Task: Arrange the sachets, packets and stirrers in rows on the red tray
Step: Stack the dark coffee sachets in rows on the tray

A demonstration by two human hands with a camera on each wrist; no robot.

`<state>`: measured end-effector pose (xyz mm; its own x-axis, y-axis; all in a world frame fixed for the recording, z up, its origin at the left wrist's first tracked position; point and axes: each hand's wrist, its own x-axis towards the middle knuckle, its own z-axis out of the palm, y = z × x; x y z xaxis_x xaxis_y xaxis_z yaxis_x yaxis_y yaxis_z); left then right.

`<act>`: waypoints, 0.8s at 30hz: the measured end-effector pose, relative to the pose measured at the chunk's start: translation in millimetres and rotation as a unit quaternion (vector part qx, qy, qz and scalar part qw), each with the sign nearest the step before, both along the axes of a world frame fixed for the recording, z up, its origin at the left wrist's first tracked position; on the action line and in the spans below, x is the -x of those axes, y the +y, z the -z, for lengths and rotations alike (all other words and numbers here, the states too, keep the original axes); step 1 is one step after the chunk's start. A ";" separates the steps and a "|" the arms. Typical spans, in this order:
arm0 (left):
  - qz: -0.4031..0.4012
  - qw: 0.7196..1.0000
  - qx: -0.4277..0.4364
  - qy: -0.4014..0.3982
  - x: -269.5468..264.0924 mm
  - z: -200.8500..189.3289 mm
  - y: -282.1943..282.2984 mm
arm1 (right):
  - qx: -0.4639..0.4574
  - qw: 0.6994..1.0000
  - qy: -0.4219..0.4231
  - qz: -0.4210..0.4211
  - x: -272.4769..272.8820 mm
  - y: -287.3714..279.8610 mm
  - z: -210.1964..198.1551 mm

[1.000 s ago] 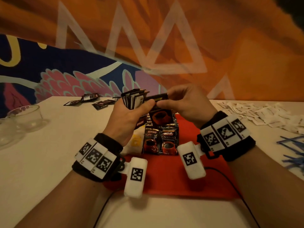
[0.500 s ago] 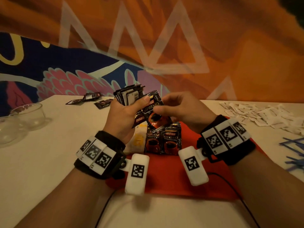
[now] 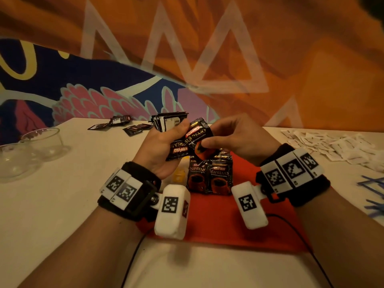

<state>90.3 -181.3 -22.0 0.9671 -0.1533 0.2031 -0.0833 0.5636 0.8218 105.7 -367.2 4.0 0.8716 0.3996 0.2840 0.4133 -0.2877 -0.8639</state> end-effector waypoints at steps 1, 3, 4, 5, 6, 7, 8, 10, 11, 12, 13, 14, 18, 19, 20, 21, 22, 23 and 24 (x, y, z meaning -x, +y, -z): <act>-0.002 1.000 0.000 0.002 -0.2 0.4 -0.1 | -0.001 1.000 -0.001 0.007 -0.7 -0.6 -0.2; -0.008 1.000 -0.005 0.011 -1.6 0.7 1.2 | 0.001 1.000 -0.001 0.023 0.6 -0.1 -0.1; -0.014 1.000 -0.009 0.017 -3.4 0.5 3.1 | 0.006 1.000 0.003 0.029 1.8 1.0 0.7; -0.020 1.000 -0.014 0.020 -5.6 0.4 5.2 | 0.015 0.999 0.008 0.034 3.1 2.1 2.4; -0.027 0.999 -0.019 0.021 -7.6 -0.1 7.7 | 0.024 0.999 0.011 0.039 4.6 3.1 3.7; -0.041 0.999 -0.021 0.026 -10.1 -0.2 10.6 | 0.035 0.998 0.017 0.046 5.3 3.7 5.4; -0.055 0.998 -0.018 0.032 -12.4 -0.1 13.7 | 0.046 0.997 0.029 0.053 5.7 3.9 6.3; -0.075 0.996 0.008 0.051 -17.1 1.2 20.4 | 0.063 0.994 0.064 0.066 4.3 4.4 8.3; -0.080 0.995 0.023 0.062 -18.8 1.9 23.1 | 0.080 0.991 0.083 0.073 3.4 4.9 10.1; -0.085 0.993 0.037 0.073 -20.2 2.9 25.3 | 0.109 0.986 0.099 0.079 3.8 6.1 11.9; -0.088 0.992 0.048 0.082 -20.8 3.3 26.5 | 0.145 0.979 0.117 0.084 4.5 7.7 14.9; -0.090 0.990 0.057 0.088 -20.8 3.3 27.4 | 0.175 0.971 0.138 0.086 6.7 9.5 17.7; -0.093 0.987 0.086 0.099 -21.2 3.6 30.2 | 0.212 0.951 0.202 0.102 14.8 15.4 30.3; -0.093 0.986 0.089 0.102 -21.9 4.3 31.0 | 0.212 0.949 0.207 0.106 15.5 16.5 32.4; -0.092 0.986 0.091 0.104 -22.7 5.2 32.0 | 0.211 0.948 0.213 0.109 16.4 17.5 33.5; -0.092 0.986 0.092 0.107 -23.8 6.0 32.6 | 0.210 0.947 0.219 0.110 17.3 18.6 34.0; -0.091 0.986 0.090 0.108 -24.8 7.1 33.1 | 0.211 0.945 0.224 0.114 18.6 19.8 33.7; -0.093 0.986 0.086 0.109 -25.7 8.2 33.4 | 0.213 0.943 0.226 0.118 19.4 20.8 33.5; -0.094 0.986 0.083 0.112 -26.8 9.2 33.9 | 0.213 0.942 0.227 0.123 20.7 21.9 32.7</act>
<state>117.1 -147.4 -31.3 0.9987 0.0499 -0.0106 -0.0265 0.6841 0.7289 85.0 -345.3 -28.8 0.9457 0.1627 -0.2815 -0.0963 -0.6869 -0.7204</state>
